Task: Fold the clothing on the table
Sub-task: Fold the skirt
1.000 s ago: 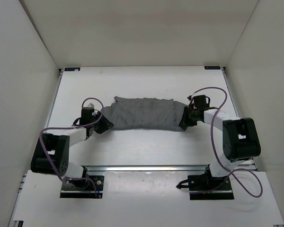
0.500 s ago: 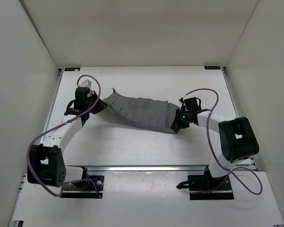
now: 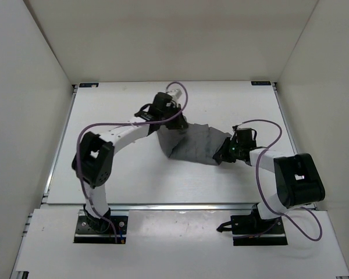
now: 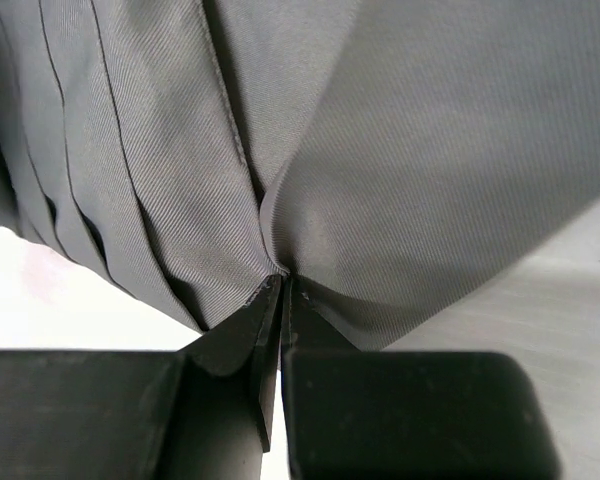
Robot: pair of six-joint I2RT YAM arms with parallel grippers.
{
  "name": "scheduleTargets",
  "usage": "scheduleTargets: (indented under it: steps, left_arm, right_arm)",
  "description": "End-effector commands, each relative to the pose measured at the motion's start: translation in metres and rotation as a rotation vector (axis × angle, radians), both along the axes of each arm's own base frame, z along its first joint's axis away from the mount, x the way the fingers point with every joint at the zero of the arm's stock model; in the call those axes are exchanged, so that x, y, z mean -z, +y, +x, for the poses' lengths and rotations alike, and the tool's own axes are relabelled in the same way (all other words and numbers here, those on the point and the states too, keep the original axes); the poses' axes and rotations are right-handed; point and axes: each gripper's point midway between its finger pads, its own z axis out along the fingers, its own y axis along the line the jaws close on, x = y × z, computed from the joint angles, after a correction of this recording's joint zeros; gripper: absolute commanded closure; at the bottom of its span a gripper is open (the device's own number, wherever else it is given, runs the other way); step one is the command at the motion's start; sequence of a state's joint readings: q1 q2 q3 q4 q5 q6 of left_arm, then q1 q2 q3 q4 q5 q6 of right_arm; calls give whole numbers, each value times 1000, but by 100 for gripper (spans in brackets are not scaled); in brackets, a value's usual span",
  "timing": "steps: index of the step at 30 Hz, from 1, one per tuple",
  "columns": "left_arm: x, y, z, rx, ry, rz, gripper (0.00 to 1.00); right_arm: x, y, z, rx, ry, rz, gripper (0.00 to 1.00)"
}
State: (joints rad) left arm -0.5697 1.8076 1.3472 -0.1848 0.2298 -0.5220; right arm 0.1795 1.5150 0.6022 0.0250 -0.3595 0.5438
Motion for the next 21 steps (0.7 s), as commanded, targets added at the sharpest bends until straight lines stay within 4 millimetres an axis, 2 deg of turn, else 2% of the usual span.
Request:
scheduleTargets:
  steps: [1,2,3,5,7,12,14,17,20,21]
  left_arm:
    - [-29,-57,-14,157,-46,-71,100]
    - [-18,-70,-21,182,-26,-59,100]
    - [-9,-75,-19,186,-12,-51,100]
    - [-3,-93,-34,227,10,-65,100]
    - [11,-98,-44,247,44,-74,100]
    - [11,-126,-77,340,50,-102,100]
    - [10,-136,-83,364,39,-96,100]
    - [21,-144,-90,400,75,-73,100]
    - [19,-150,-99,435,76,-73,100]
    - [16,-146,-94,414,53,-45,100]
  right_arm:
    - [23,-19,-13,83,69,-36,100]
    - [26,-20,-15,87,79,-36,100]
    - [27,-21,-15,90,86,-34,100]
    - [31,-23,-16,94,99,-39,100]
    - [29,-22,-12,98,89,-33,100]
    - [36,-22,-12,102,114,-26,100]
    - [35,-20,-8,97,111,-23,100]
    - [37,-18,-8,100,122,-16,100]
    - [37,-17,-9,99,126,-13,100]
    - [38,-17,-10,93,127,-16,100]
